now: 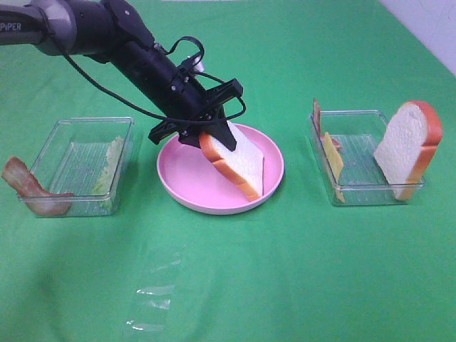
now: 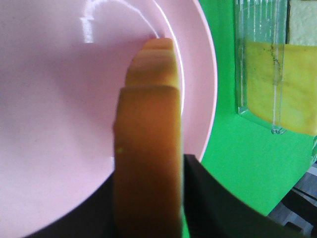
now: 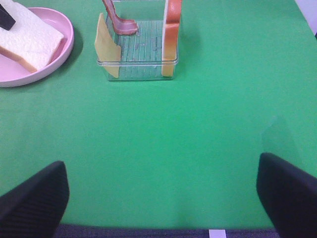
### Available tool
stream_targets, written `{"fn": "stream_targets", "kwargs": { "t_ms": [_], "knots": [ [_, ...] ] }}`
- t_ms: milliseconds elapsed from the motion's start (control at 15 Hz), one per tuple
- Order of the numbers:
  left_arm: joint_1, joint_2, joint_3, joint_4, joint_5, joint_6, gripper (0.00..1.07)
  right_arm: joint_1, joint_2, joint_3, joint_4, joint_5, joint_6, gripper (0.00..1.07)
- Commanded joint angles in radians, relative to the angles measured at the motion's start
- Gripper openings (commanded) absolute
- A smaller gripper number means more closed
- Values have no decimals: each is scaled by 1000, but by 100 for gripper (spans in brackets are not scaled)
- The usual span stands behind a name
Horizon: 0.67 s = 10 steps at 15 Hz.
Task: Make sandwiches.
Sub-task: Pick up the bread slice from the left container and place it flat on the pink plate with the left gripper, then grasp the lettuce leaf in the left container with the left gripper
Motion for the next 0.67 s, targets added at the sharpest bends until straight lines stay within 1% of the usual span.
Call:
{"fn": "stream_targets", "kwargs": {
  "t_ms": [67,133,200,267,333,400,467,533,667],
  "knots": [
    [0,-5,-3,42,9,0,64,-5,-25,2,1,-5,-1,99],
    [0,-15,-36,144,57,-4,93,-5,-25,2,1,-5,-1,99],
    [0,-15,-84,228,126,-16,98,-5,-25,2,1,-5,-1,99],
    [0,-15,-107,264,153,-24,99,-5,-25,2,1,-5,-1,99],
    [0,-15,-165,339,227,-55,99,-5,-25,2,1,-5,-1,99],
    [0,-15,-227,399,294,-92,99,-5,-25,2,1,-5,-1,99],
    [0,-26,-275,451,308,-141,99,-5,-25,2,1,-5,-1,99],
    [0,-51,-277,473,306,-155,98,-5,-25,2,1,-5,-1,99],
    [0,-122,-232,540,306,-151,98,-5,-25,2,1,-5,-1,99]
  ]
}}
